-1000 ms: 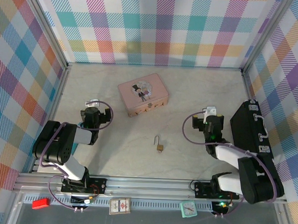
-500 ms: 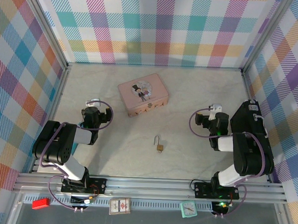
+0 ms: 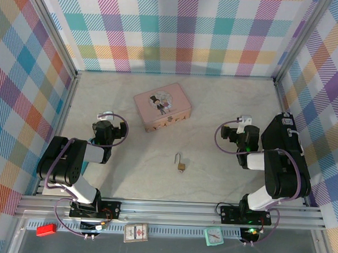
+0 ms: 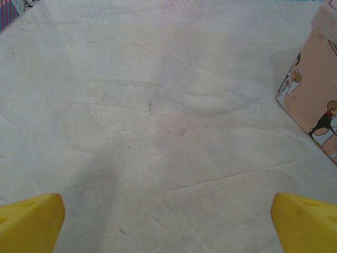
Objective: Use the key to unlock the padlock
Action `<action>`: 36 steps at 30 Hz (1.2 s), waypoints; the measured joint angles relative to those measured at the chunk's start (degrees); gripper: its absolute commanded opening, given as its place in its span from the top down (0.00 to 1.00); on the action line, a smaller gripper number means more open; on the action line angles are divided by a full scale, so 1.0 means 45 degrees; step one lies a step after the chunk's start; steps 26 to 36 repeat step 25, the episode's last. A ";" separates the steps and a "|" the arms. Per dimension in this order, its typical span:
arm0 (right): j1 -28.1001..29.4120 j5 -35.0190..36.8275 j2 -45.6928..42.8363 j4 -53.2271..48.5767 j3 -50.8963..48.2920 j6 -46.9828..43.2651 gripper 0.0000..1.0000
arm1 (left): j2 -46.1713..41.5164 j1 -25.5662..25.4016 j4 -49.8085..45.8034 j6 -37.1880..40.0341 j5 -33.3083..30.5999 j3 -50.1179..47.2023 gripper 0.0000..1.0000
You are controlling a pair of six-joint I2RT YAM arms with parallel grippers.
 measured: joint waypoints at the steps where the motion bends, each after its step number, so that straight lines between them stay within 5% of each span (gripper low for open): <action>1: -0.0005 0.0000 0.0000 0.0000 0.0000 0.0000 0.01 | 0.0000 0.0000 -0.0005 0.0000 0.0000 0.0000 0.00; 36: -0.0214 -0.0772 0.0000 -0.0155 0.0175 0.0034 0.01 | 0.0000 0.0000 -0.0005 0.0000 0.0189 0.0000 0.00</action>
